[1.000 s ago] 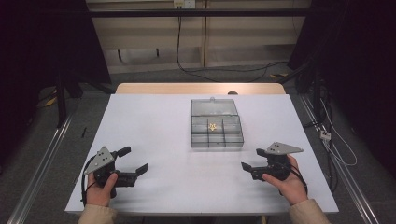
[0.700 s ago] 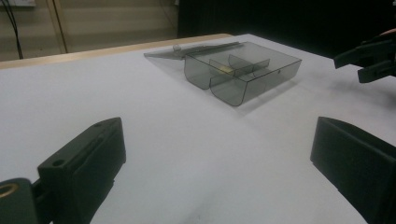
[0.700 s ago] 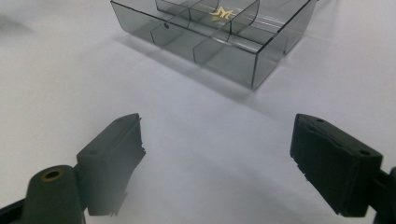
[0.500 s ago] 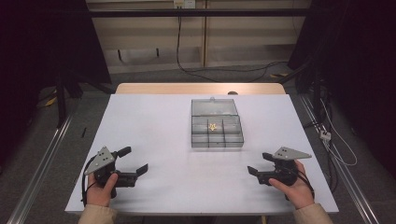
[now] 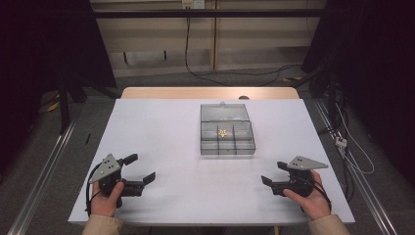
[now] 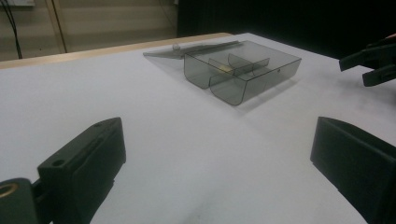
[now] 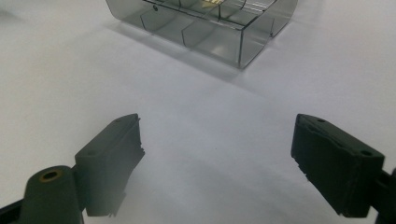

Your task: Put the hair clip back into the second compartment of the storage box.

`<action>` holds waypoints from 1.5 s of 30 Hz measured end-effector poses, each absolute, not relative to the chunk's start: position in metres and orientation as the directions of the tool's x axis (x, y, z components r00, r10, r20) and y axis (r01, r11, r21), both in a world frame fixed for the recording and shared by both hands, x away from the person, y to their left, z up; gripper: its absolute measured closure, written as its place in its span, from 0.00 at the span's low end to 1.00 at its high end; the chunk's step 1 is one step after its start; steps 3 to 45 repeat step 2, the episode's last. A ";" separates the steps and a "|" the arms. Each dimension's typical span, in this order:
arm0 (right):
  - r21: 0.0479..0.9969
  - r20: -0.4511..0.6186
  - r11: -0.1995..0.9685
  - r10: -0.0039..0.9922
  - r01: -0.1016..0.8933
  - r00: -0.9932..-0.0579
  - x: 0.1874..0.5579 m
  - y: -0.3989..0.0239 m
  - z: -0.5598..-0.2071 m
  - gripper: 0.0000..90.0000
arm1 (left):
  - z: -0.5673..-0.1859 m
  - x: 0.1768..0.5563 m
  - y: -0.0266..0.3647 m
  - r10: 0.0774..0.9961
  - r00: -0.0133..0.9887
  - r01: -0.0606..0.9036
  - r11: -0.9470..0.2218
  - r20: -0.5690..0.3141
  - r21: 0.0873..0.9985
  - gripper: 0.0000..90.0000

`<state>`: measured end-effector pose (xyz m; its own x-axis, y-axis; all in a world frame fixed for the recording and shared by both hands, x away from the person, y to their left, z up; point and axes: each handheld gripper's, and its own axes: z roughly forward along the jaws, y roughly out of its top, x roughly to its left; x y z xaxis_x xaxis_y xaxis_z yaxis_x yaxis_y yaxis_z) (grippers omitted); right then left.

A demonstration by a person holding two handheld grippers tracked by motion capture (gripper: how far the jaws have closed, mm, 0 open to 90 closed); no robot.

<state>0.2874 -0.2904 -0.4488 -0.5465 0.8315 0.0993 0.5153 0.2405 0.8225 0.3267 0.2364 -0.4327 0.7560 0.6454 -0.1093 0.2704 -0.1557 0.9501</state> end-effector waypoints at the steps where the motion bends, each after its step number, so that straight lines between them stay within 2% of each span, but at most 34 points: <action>1: 0.821 0.097 0.245 0.830 0.516 -0.550 0.287 -0.290 -0.449 0.18 | -0.433 0.327 0.237 0.647 0.755 0.271 -0.157 -0.108 0.950 0.03; 45: 0.821 0.091 0.250 0.831 0.513 -0.550 0.287 -0.290 -0.450 0.18 | -0.433 0.327 0.237 0.649 0.753 0.271 -0.159 -0.106 0.949 0.03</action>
